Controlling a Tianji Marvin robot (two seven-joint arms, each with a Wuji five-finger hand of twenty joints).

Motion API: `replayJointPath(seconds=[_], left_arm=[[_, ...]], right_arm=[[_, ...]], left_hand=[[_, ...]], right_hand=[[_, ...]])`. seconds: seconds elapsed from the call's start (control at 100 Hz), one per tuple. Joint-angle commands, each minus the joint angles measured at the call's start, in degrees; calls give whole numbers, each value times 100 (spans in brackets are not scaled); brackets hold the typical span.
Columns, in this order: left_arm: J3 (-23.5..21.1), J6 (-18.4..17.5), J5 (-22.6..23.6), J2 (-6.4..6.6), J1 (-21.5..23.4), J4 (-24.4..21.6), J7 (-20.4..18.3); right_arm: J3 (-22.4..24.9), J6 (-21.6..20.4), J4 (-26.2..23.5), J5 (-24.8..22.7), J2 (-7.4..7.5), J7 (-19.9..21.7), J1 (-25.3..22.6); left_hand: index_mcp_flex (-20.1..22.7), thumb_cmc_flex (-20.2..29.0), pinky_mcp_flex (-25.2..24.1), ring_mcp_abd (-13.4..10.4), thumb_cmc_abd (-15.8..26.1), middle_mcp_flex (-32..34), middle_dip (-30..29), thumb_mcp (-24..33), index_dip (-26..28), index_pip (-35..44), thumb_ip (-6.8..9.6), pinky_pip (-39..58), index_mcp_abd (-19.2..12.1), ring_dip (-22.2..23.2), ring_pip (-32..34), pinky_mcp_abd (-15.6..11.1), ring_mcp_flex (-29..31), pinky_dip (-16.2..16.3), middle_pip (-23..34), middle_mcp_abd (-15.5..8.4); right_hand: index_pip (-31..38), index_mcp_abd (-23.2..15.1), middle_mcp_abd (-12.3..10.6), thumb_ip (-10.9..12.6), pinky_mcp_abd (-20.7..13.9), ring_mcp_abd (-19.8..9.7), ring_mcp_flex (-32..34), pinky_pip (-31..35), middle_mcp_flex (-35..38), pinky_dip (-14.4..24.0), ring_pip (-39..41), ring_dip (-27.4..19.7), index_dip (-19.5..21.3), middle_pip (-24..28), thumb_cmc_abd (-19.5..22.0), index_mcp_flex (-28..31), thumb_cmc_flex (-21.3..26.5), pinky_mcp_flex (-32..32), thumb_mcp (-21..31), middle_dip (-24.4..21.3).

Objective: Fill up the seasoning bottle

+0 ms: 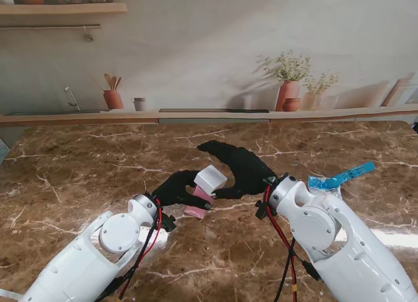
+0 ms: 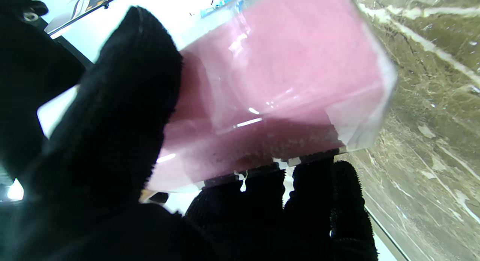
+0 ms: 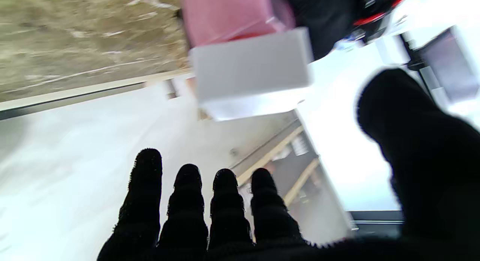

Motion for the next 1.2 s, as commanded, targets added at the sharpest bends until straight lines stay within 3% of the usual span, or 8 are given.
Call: replayJointPath(seconds=[0.0,0.3,0.51,0.58,0.69,0.8,0.95,1.19], left_arm=[[-2,-37,15,-13,11,-59,27],[21,-128,78,-15,27,-65,82],[30,-158,109,-18,25,-58,110],[26,-166,131,-17,26,-52,120],[11,-165,133,-19,40,-55,135],[3,-169,138,-20,56,-64,149],[9,-190,150,-23,66,-69,171],[13,-211,215,-14,56,-80,173]], right_arm=[[-6,630,-208,-27,-74,166,-117],[-407,2084,-534,-420,-11,758,103],[-642,1928,-342,-421,-4,786,358],[-565,1372,-282,-414,28,850,367],[-340,609,-205,39,115,1244,370],[-202,418,-240,674,204,1726,373],[-160,755,-307,753,71,1162,192],[-623,2763,-776,-784,-12,832,219]], left_hand=[[1006,770,-122,76,2079,299,316,864,440,1075,118,-89,-1320,64,145,-103,-134,49,834,-594],[1020,777,-119,47,2075,307,297,876,440,1049,119,-107,-1324,39,103,-132,-126,68,815,-604],[1021,770,-113,34,2072,313,305,877,452,1051,115,-110,-1337,26,86,-140,-124,85,813,-612],[1019,769,-104,33,2068,317,305,883,456,1055,116,-108,-1340,23,85,-153,-122,90,813,-613],[1018,771,-99,33,2072,315,303,886,457,1055,113,-102,-1348,20,83,-160,-122,100,808,-610],[1016,771,-95,25,2072,316,302,887,457,1054,112,-91,-1349,18,84,-156,-121,112,805,-614],[1017,767,-100,20,2064,319,303,894,461,1059,111,-89,-1361,12,81,-154,-124,121,801,-617],[1020,762,-110,15,2058,325,304,902,462,1061,110,-107,-1362,2,71,-159,-130,119,792,-626]], right_hand=[[301,656,227,219,53,177,497,178,258,353,160,229,462,184,1186,-218,-573,201,-1380,123],[1828,203,-122,369,186,61,3363,2294,2333,1108,1870,1756,1034,1421,1309,1137,-2212,2077,-846,1427],[2402,-284,-659,696,-28,-583,4011,3527,2843,973,3530,2533,1969,2629,433,1686,1127,2510,-1602,2479],[2093,-438,-768,287,-96,-633,3329,2494,2528,595,2526,2159,1774,2062,-274,1625,1810,1818,1774,2002],[646,-178,-481,201,-294,-368,1063,185,1033,-85,237,516,729,693,-353,914,2320,223,2616,835],[-171,-244,-28,315,-341,-141,-443,-722,-337,-350,-418,-69,352,-77,-573,-261,1681,-658,2399,167],[-327,-1,171,384,-183,144,-665,-751,-549,-103,-432,-205,-890,-493,916,-366,-54,-759,-1391,-141],[1077,333,126,531,264,322,2764,2070,1479,1441,1478,1461,1027,693,1897,377,-2428,1807,-1059,876]])
